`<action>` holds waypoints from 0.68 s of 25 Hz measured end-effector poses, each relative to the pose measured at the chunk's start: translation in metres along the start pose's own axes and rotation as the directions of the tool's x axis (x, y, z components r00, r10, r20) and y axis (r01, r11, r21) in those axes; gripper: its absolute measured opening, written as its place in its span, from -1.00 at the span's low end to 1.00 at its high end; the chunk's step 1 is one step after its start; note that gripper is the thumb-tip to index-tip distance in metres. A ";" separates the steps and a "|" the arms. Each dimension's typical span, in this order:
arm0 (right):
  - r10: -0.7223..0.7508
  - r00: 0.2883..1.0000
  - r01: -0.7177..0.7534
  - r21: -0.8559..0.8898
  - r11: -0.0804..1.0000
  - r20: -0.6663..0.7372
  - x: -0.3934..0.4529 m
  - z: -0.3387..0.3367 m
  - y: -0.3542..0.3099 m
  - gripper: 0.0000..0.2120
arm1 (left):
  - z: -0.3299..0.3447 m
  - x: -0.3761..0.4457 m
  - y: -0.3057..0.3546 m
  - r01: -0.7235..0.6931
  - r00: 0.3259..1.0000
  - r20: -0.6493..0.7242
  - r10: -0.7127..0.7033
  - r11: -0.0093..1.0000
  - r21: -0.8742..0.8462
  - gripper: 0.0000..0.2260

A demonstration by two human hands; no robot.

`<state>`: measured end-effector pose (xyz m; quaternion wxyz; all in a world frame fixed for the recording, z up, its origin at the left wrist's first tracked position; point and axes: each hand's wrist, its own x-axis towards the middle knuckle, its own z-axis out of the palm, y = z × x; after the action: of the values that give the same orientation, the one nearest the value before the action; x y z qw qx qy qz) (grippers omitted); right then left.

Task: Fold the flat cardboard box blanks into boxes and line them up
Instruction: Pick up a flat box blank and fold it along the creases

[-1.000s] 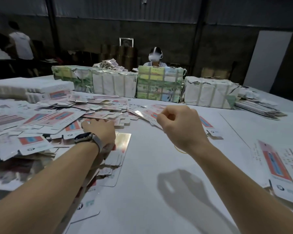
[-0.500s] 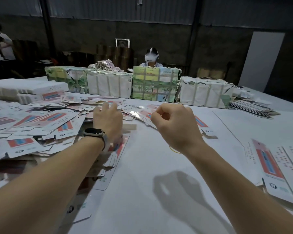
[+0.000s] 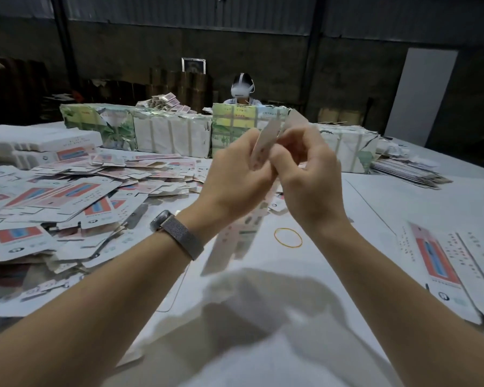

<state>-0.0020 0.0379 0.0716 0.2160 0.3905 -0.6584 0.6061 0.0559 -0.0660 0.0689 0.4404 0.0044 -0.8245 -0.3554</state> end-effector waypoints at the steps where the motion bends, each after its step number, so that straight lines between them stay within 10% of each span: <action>1: 0.007 1.000 -0.005 0.064 0.998 -0.019 0.001 0.000 -0.002 -0.90 | 0.001 -0.001 0.005 0.071 0.997 0.046 -0.064 0.982 -0.175 -0.90; 4: -0.030 0.997 0.029 -0.010 1.000 -0.072 0.004 -0.004 -0.004 -0.84 | 0.002 -0.005 0.013 0.323 0.946 0.212 -0.244 0.739 -0.591 -0.78; 11: -0.037 0.998 0.043 -0.157 0.987 0.043 -0.004 -0.008 0.006 -0.59 | -0.004 -0.021 0.004 0.520 0.850 0.506 -0.147 0.388 -0.761 -0.60; 17: -0.013 0.997 0.020 -0.092 0.996 0.081 -0.007 -0.009 0.002 -0.61 | -0.003 -0.023 0.004 0.516 0.855 0.479 -0.197 0.413 -0.751 -0.42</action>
<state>-0.0008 0.0485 0.0667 0.2122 0.4095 -0.6907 0.5569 0.0734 -0.0571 0.0553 0.1567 -0.0940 -0.5732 -0.7988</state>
